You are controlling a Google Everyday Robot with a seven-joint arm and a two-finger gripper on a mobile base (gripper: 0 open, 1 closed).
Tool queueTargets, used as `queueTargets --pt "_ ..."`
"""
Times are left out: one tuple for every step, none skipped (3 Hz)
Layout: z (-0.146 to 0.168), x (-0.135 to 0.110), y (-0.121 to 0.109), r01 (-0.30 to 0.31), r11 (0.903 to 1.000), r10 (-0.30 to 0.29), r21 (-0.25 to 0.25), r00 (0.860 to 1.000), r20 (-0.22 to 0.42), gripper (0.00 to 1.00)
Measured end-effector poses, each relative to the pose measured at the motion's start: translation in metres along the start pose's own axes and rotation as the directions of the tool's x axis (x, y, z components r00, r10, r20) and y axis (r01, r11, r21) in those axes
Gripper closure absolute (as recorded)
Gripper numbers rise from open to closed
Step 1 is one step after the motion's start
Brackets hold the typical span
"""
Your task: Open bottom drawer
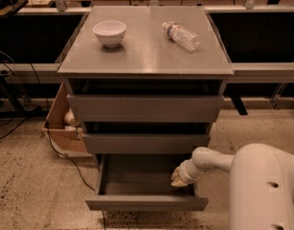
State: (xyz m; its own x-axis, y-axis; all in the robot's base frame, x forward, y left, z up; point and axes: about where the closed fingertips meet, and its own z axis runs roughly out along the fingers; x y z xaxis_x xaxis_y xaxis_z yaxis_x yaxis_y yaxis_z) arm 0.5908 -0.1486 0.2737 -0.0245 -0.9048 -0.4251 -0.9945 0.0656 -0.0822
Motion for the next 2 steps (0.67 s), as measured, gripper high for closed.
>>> queueTargets --pt "0.023 0.011 -0.007 -0.041 0.9991 0.041 -0.006 0.999 0.032 0.92" --pt "0.046 0.012 -0.011 -0.088 0.996 0.089 -0.018 0.993 0.08 1.0"
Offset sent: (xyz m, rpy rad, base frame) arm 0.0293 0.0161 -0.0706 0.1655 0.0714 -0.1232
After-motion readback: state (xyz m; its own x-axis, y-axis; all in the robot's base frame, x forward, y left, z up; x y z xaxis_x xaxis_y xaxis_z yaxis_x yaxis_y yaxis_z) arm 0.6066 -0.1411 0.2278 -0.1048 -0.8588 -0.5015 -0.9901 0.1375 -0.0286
